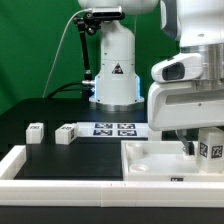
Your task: Assemble one leg
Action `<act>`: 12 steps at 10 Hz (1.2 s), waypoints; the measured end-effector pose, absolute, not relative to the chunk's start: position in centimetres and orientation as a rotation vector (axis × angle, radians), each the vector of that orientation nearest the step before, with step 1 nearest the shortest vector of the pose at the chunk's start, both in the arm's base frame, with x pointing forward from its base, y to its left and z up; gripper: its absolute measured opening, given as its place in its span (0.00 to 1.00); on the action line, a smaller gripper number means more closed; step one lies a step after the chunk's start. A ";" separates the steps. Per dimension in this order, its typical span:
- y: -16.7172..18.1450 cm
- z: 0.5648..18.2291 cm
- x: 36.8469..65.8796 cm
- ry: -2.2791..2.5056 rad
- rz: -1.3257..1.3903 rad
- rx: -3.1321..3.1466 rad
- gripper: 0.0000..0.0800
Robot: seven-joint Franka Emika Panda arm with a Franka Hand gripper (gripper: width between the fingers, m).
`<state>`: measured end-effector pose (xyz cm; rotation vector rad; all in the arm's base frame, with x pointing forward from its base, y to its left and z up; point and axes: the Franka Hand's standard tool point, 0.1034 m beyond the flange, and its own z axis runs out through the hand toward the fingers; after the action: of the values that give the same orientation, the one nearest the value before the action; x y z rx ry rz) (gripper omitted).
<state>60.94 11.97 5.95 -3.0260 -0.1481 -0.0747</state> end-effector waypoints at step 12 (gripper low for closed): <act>11.0 5.8 61.2 0.287 -0.083 -2.996 0.35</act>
Offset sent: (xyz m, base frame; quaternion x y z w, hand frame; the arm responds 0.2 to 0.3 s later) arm 0.0000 0.0000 0.0000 0.0000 0.0000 0.0000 1.0000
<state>61.16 11.00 5.83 -2.9961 0.2869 -0.0832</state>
